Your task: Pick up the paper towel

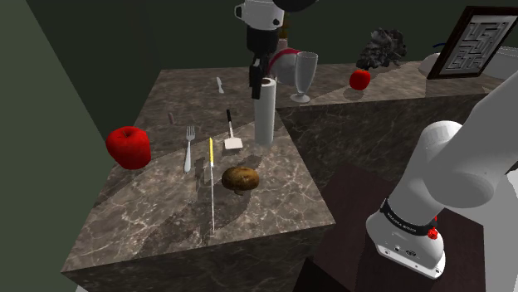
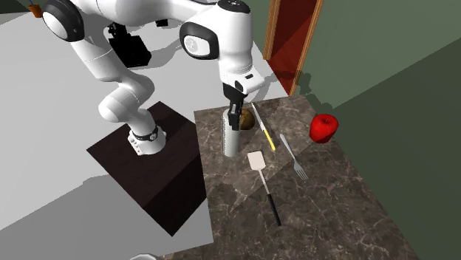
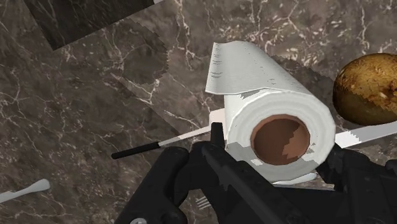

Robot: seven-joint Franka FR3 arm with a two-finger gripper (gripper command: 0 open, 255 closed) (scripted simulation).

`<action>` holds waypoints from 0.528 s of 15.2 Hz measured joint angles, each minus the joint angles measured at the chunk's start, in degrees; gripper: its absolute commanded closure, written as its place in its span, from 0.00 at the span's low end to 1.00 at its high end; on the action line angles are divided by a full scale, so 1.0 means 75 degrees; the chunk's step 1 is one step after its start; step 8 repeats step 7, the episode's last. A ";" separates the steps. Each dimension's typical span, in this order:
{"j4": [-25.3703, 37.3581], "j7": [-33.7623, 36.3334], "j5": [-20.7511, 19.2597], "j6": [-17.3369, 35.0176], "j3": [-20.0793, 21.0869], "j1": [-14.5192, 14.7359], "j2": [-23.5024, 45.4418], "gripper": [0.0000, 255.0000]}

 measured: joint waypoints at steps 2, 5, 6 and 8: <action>0.0214 -0.0022 -0.0001 -0.0209 -0.0011 -0.0007 0.0004 1.00; 0.0542 -0.0014 0.0002 -0.0524 0.0000 -0.0001 0.0017 1.00; 0.0640 -0.0024 0.0001 -0.0622 -0.0005 -0.0004 0.0018 1.00; 0.0715 -0.0027 0.0001 -0.0685 -0.0006 -0.0005 0.0030 1.00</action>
